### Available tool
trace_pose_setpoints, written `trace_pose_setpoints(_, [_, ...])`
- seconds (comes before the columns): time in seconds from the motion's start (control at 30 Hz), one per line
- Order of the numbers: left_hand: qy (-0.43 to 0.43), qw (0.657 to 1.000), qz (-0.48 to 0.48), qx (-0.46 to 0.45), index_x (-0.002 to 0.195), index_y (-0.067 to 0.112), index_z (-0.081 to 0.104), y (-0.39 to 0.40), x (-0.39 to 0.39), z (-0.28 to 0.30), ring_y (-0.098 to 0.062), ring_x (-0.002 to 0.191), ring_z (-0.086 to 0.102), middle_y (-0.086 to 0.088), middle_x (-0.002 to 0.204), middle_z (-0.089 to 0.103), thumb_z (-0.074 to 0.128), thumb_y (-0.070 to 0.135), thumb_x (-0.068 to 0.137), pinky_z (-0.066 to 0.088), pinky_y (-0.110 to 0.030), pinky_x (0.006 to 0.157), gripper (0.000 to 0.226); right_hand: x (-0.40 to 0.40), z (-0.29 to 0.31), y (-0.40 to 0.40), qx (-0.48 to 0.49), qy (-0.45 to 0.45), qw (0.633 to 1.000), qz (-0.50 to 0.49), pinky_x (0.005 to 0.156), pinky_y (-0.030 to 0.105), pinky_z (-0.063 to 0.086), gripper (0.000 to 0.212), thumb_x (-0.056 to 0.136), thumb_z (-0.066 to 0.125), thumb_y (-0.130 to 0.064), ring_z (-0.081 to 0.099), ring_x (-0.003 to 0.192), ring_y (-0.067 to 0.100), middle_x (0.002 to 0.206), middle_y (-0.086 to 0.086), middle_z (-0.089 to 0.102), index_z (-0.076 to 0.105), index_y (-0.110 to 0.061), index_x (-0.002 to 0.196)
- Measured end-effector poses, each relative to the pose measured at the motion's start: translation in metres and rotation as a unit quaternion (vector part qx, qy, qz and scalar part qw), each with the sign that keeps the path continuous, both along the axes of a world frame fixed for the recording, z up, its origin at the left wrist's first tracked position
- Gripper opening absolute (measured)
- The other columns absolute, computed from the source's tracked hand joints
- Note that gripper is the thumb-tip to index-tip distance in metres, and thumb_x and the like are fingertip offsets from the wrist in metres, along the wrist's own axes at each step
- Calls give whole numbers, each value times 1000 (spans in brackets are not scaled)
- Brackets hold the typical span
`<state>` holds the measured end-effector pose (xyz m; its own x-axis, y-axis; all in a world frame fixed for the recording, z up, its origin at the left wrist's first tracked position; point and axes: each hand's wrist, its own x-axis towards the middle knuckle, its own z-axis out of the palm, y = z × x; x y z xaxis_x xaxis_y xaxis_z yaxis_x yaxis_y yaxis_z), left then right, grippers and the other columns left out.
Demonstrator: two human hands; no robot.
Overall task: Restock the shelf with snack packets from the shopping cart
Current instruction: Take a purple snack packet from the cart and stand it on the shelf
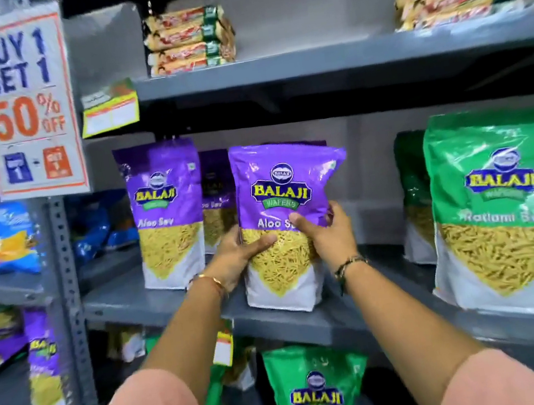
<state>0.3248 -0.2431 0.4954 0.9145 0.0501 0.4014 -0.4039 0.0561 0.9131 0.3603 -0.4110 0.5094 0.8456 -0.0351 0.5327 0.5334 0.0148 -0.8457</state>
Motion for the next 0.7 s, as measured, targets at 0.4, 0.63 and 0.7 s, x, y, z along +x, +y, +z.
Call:
trace_pose_setpoints(0.4, [-27,980,130,146,135,26,8,-19,1,-42,-14,123,48,3,134,46,94,27,38,36,-29,106,130,8,48,-17,103,-65,992,26,60,22,42,20,84,68,-30,52,61,5,63,-8,62,58,-18,71])
trace_pose_setpoints(0.63, [-28,975,154,159,130,24,14,-23,1,-40,-13,117,48,4,128,49,93,24,43,34,-21,97,117,18,75,-23,70,-82,994,-6,41,9,35,38,84,67,-8,43,35,-6,34,-18,51,45,-19,55])
trace_pose_setpoints(0.7, [-36,974,163,156,128,23,15,-25,4,-41,-13,116,49,4,127,49,93,21,46,33,-20,95,113,22,69,-23,80,-69,994,3,47,12,39,33,83,69,-11,48,42,-5,40,-15,57,49,-19,58])
